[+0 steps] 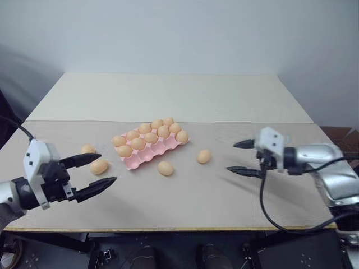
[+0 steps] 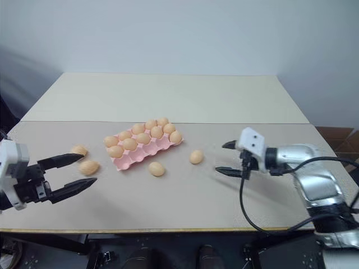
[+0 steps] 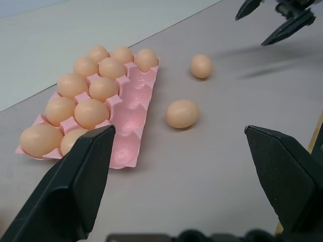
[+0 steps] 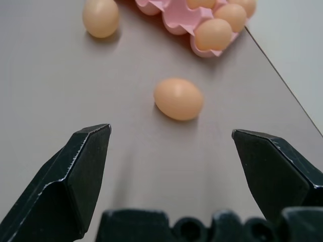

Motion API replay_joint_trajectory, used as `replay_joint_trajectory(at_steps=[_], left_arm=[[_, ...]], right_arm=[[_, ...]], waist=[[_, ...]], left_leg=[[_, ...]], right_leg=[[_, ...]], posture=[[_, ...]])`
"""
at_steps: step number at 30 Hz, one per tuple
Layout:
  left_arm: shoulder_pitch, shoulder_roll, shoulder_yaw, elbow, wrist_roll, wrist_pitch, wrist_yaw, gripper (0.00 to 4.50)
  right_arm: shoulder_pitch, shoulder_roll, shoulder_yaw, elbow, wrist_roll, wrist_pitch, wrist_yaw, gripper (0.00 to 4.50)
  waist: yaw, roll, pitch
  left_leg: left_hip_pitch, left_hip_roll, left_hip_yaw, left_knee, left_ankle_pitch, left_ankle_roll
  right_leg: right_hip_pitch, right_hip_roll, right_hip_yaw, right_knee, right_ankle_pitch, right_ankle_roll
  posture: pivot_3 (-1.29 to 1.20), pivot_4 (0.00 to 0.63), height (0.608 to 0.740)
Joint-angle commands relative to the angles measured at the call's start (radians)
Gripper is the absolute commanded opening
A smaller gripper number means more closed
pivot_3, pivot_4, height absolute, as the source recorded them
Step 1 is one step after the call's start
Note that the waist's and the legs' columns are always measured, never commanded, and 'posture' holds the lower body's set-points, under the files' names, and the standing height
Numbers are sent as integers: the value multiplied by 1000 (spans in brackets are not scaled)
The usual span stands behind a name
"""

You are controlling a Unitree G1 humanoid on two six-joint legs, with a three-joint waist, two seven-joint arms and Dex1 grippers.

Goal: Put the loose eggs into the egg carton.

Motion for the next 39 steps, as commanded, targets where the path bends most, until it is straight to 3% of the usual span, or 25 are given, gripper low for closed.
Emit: replay_joint_trajectory(at_steps=[1,6,13,16,20,21,25,29,39], left_arm=[[-9,13,-5,-1,0,-14,-9,4476],[-18,19,-11,3,0,-12,-11,4476],[-18,26,-12,0,-2,-11,-13,4476],[-19,29,-14,3,2,-13,-13,4500],[-23,29,-18,5,6,-17,-11,4500],[-24,29,-19,6,8,-18,-10,4500],[-27,25,-22,10,13,-23,-9,4500],[-29,21,-26,14,19,-28,-6,4500],[-27,18,-19,10,22,-30,0,4500]], right_arm=[[-71,67,66,107,-100,-98,-29,4500],[-175,196,135,270,-190,-159,-70,4500],[-231,292,174,425,-293,-216,-147,4500],[-231,317,162,438,-288,-223,-147,3913],[-227,330,144,403,-280,-209,-163,2634],[-225,330,135,379,-269,-199,-161,2561],[-228,327,106,248,-226,-150,-138,2539],[-301,395,109,194,-203,-74,-164,2539],[-469,612,186,532,-342,-141,-361,2539]], waist=[[-2,0,0],[-11,0,0],[-14,0,0],[-16,0,0],[-17,0,0],[-17,0,0],[-17,0,0],[-23,0,0],[-20,0,0]], left_leg=[[0,0,0,0,0,0],[-2,0,0,0,0,0],[-2,0,0,0,0,0],[-2,0,0,0,0,0],[-2,0,0,0,0,0],[-1,0,0,0,0,0],[-2,0,0,0,0,0],[-1,1,0,0,0,0],[0,8,0,0,0,-1]], right_leg=[[0,0,0,0,1,1],[-1,0,0,0,4,5],[-1,0,0,0,4,5],[-1,0,0,0,4,5],[-1,0,0,1,4,5],[-1,0,0,1,4,5],[-1,0,0,1,5,5],[-1,1,0,1,5,5],[-2,9,0,1,8,-3]], posture=[[0,150,740],[0,150,740],[0,150,740],[0,150,740],[0,150,740],[0,150,740],[0,150,740],[0,150,740],[0,150,740]])
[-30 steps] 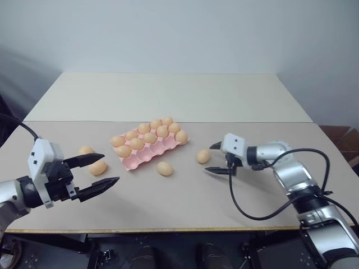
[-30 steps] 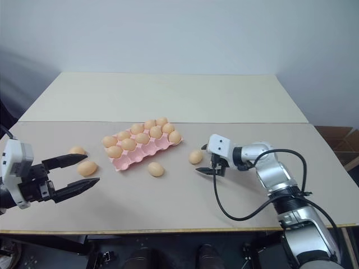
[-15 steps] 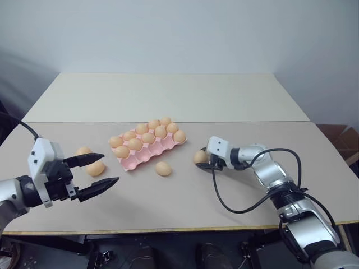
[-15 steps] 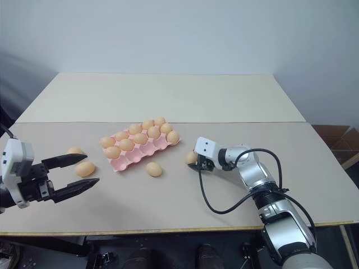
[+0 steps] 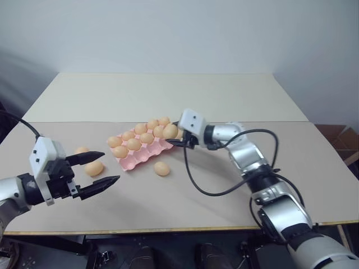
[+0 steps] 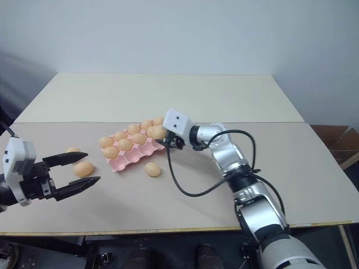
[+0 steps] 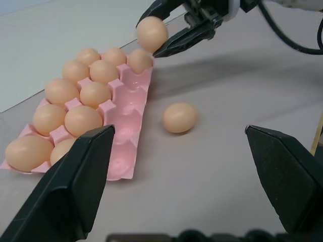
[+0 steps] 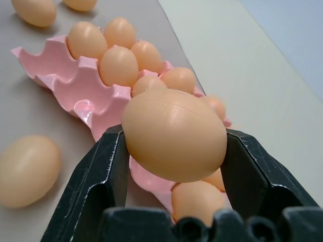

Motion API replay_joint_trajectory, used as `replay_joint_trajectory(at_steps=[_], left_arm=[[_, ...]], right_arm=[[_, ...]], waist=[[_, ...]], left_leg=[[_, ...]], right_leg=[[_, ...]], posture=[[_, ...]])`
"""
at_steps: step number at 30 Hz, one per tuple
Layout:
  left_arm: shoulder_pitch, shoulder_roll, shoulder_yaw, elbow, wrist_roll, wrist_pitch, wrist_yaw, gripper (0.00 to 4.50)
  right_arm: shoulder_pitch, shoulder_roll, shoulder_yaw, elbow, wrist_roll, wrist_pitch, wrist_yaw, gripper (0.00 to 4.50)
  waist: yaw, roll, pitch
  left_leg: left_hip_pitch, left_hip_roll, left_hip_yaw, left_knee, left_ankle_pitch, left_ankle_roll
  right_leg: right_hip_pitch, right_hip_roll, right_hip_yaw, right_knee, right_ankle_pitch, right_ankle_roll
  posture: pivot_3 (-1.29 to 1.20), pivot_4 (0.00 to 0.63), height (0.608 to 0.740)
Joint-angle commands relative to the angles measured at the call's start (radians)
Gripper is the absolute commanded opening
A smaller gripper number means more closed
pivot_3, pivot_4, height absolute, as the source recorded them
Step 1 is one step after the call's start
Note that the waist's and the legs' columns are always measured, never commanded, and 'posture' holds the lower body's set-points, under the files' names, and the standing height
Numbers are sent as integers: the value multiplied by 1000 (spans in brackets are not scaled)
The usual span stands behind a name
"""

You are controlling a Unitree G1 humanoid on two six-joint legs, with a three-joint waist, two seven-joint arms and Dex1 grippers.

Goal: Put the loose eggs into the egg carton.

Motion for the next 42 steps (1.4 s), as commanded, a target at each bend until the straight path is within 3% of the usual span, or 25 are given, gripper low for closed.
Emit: replay_joint_trajectory(at_steps=[1,6,10,15,23,31,37,42], left_arm=[[4,1,31,-11,-5,-10,1,4500],[9,6,36,-16,-8,-5,4,4500],[11,10,39,-14,-9,-4,0,4500],[0,15,30,2,-7,-5,-3,4500],[41,-17,71,125,27,-100,-116,4500],[160,-24,108,117,54,-109,-166,4500],[167,-39,101,89,36,-105,-149,4500],[150,-44,94,75,27,-100,-135,4500]], right_arm=[[-48,29,3,73,-36,-47,-59,2859],[-84,74,-18,147,-60,-47,-158,4435],[-56,53,-66,29,-18,-7,-149,4473],[55,-40,-147,-330,110,161,-40,4473],[408,-358,-360,-809,439,346,211,4473],[666,-516,-437,-896,522,330,275,4473],[627,-518,-405,-895,529,339,252,4473],[543,-472,-283,-881,461,339,203,4473]], waist=[[0,0,0],[-2,0,0],[0,0,0],[5,0,0],[10,0,0],[4,0,0],[5,0,0],[4,0,0]], left_leg=[[-1,0,0,0,0,0],[-2,0,0,0,0,0],[-2,0,0,0,0,0],[-2,0,0,0,0,-1],[-2,0,0,0,0,-1],[3,1,1,-1,-1,-1],[3,1,2,-1,-1,-1],[2,1,2,-1,-1,-1]], right_leg=[[0,0,0,0,0,0],[-1,0,0,0,1,-1],[-1,0,0,0,0,-1],[-1,0,-1,-1,0,0],[-1,0,-1,-2,-2,2],[1,0,1,-1,-6,-3],[0,0,2,-2,-6,-3],[0,0,2,-2,-6,-3]], posture=[[0,150,740],[0,150,740],[0,150,740],[0,150,740],[0,150,740],[0,150,740],[0,150,740],[0,150,740]])
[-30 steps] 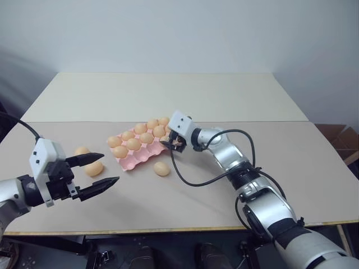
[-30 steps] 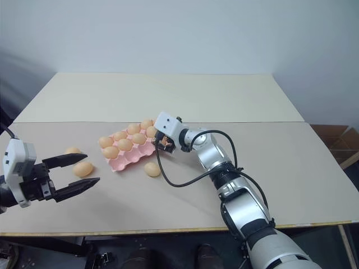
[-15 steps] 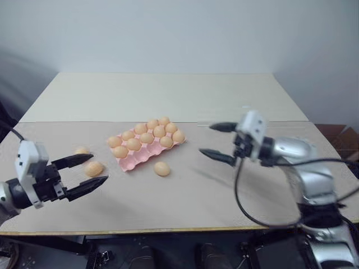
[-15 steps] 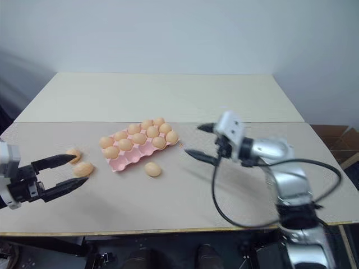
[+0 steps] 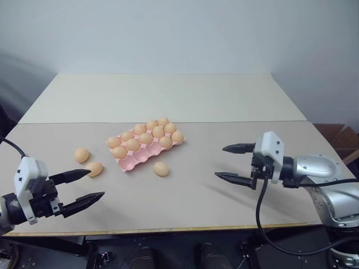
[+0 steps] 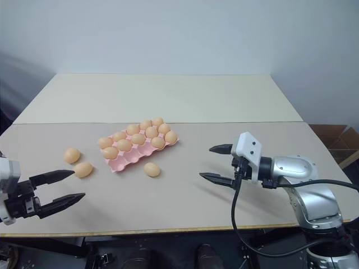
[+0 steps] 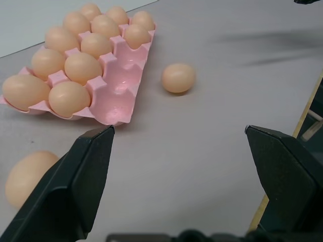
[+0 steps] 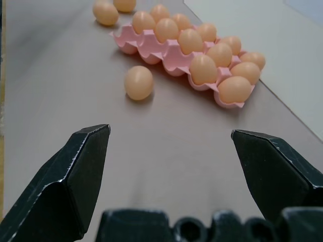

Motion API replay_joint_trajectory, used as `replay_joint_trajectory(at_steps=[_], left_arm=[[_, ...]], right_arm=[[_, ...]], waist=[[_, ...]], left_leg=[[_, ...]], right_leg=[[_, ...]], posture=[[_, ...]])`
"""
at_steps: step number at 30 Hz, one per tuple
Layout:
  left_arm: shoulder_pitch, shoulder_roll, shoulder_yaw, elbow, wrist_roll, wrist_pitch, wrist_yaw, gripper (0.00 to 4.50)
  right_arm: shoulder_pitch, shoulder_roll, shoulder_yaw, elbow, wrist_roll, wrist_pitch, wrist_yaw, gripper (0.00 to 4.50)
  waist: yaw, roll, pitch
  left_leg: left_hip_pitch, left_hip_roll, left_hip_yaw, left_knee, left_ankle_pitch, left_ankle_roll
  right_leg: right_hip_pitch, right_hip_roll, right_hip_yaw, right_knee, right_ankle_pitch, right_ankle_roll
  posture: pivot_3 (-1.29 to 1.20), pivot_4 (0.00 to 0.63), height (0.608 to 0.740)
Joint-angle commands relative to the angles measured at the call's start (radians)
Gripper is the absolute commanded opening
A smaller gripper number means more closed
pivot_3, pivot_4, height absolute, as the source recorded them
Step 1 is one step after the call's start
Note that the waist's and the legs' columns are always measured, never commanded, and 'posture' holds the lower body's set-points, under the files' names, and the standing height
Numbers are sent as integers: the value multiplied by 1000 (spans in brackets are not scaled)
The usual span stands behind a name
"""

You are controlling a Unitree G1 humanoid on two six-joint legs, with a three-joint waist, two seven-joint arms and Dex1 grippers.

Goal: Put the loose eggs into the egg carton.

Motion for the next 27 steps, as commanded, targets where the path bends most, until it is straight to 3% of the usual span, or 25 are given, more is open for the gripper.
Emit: replay_joint_trajectory(at_steps=[1,5,12,21,24,27], left_arm=[[-21,-2,12,-34,-24,-7,13,4500],[-41,-3,-4,-41,-23,-4,25,4500],[-36,-6,0,-55,-25,1,29,4500],[-21,-2,9,-71,-32,8,34,4500],[-16,-2,15,-76,-36,8,36,4500],[-12,-2,18,-77,-36,5,38,4500]], right_arm=[[-79,50,112,-14,-56,-5,-51,4473],[-187,162,312,17,-181,58,-148,4473],[-306,313,521,141,-377,170,-298,4473],[-320,490,594,347,-482,116,-407,4473],[-321,529,579,372,-498,106,-434,3906],[-309,531,562,346,-483,104,-412,2913]], waist=[[-1,0,0],[-3,0,0],[2,-1,-1],[-1,-2,-1],[-2,-2,-1],[-1,-2,-1]], left_leg=[[0,0,0,0,0,0],[0,0,0,0,0,0],[-3,0,1,0,0,0],[-3,0,0,0,0,0],[-3,0,0,0,0,0],[-3,0,0,0,0,0]], right_leg=[[0,0,0,0,0,0],[-1,0,0,1,0,0],[-2,-1,0,0,1,0],[-2,0,-1,1,1,0],[-2,0,-1,1,1,1],[-2,0,-1,1,2,1]], posture=[[0,150,740],[0,150,740],[0,150,740],[0,150,740],[0,150,740],[0,150,740]])
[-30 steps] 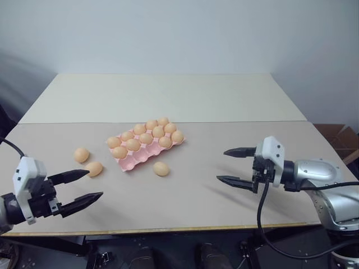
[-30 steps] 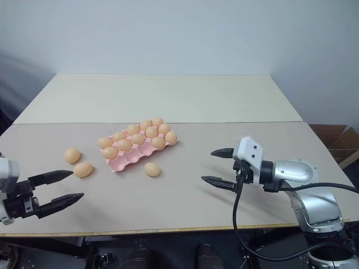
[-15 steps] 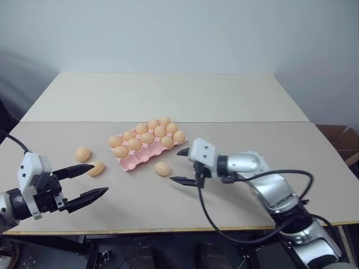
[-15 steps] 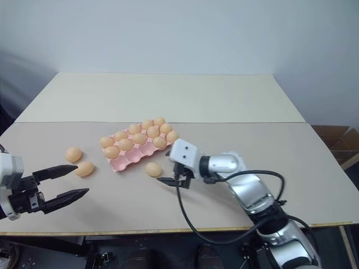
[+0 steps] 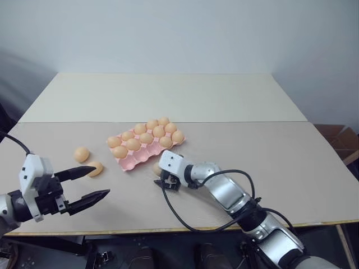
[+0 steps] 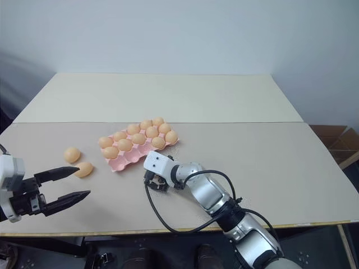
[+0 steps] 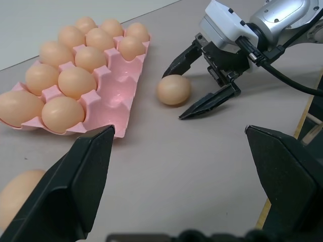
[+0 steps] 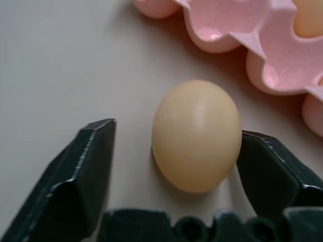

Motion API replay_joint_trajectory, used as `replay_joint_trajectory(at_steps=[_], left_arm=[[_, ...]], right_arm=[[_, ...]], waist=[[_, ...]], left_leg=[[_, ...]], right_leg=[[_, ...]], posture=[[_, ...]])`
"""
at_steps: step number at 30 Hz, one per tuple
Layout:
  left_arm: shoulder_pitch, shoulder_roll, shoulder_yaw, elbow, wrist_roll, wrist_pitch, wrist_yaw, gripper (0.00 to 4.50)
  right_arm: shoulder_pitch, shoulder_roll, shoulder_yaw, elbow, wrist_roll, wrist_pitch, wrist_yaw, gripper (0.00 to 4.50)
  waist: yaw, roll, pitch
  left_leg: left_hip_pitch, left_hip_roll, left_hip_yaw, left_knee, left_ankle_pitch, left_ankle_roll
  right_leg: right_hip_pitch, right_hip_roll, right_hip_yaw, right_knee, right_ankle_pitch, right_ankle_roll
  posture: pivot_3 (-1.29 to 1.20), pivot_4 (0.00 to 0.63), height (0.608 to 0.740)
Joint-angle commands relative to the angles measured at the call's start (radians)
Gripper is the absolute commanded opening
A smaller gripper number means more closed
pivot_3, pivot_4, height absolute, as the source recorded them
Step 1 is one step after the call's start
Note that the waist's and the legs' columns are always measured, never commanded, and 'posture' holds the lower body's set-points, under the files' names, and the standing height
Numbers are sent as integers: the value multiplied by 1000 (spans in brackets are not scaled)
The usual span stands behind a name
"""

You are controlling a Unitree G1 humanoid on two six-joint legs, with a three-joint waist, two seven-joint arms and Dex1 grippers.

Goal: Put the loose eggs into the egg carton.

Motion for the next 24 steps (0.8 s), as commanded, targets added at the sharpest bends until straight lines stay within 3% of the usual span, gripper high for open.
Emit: replay_joint_trajectory(at_steps=[1,4,10,20,24], left_arm=[[4,3,35,-28,-14,-3,4,4500],[8,0,35,-31,-13,-6,8,4500],[8,-4,34,-25,-8,-14,9,4500],[29,-17,50,-39,-5,-18,16,4500],[43,-19,69,-47,-8,-17,17,4500]], right_arm=[[-5,-4,-41,-55,13,-23,20,2610],[1,-14,-62,-95,26,-17,33,1873],[-73,-10,-123,-162,66,13,63,1820],[-309,136,-157,327,-5,-214,-65,1820],[-341,169,-160,437,-30,-268,-95,3127]], waist=[[0,0,0],[0,0,0],[-2,0,0],[-11,0,0],[-14,0,0]], left_leg=[[0,0,0,0,0,0],[0,0,0,0,0,0],[0,0,0,0,0,0],[0,1,0,-1,0,0],[-2,0,0,-1,0,0]], right_leg=[[0,0,0,0,0,0],[0,0,0,0,0,0],[0,0,0,0,0,0],[0,0,0,0,1,-1],[-1,0,0,-1,2,1]], posture=[[0,150,740],[0,150,740],[0,150,740],[0,150,740],[0,150,740]])
